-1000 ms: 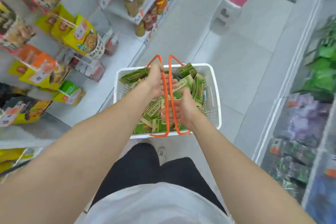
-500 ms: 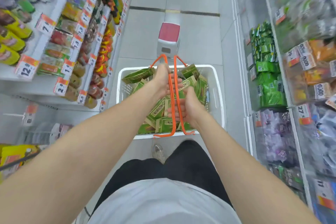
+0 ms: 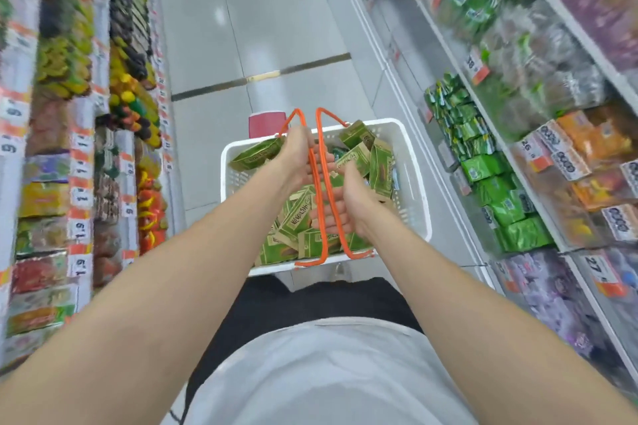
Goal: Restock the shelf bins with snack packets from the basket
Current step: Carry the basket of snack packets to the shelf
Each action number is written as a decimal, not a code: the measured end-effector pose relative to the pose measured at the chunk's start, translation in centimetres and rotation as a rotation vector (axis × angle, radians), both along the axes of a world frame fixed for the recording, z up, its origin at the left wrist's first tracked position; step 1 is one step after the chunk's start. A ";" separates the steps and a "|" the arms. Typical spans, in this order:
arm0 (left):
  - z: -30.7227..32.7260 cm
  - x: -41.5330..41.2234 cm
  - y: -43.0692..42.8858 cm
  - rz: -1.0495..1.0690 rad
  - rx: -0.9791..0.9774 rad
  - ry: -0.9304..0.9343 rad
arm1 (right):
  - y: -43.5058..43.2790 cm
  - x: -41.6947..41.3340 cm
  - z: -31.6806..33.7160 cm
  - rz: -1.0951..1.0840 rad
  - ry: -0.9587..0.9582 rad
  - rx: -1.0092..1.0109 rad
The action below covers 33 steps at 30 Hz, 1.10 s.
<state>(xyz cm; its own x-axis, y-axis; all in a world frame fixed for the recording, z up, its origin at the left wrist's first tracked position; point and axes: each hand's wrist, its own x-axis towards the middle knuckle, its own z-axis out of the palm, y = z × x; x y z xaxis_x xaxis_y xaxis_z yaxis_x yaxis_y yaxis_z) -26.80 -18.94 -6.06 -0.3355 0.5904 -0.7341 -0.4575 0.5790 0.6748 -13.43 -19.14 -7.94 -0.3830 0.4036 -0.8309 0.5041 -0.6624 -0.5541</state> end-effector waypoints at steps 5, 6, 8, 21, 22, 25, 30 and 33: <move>-0.8 -6.8 8.8 -0.154 -0.028 -0.043 | 6.9 -6.7 -0.4 -0.169 0.009 -0.059; -1.2 -8.2 10.8 -0.188 -0.030 -0.045 | 8.4 -8.3 -0.7 -0.203 0.012 -0.060; -1.6 -10.9 14.4 -0.266 -0.045 -0.039 | 10.8 -11.2 -1.1 -0.288 0.016 -0.061; -3.7 -18.9 34.3 -0.786 -0.151 -0.043 | 24.5 -22.3 -3.5 -0.837 0.167 -0.054; -3.9 -19.1 35.8 -0.786 -0.172 -0.042 | 25.9 -22.9 -3.9 -0.865 0.189 -0.070; -3.7 -19.8 40.3 -0.797 -0.205 -0.065 | 29.8 -24.6 -5.1 -0.923 0.205 -0.082; -4.1 -19.9 46.3 -0.928 -0.230 -0.038 | 35.2 -25.6 -6.4 -0.963 0.213 -0.034; -4.8 -20.5 49.8 -1.004 -0.240 -0.028 | 38.1 -26.6 -6.4 -1.015 0.203 -0.021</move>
<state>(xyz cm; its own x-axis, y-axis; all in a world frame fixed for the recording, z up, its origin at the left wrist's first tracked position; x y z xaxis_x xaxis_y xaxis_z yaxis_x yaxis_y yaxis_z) -47.30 30.89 -10.88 0.2503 0.4255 -0.8697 0.2972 0.8211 0.4873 -40.02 19.00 -14.30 -0.0040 0.6011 -0.7992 -0.3986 -0.7339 -0.5500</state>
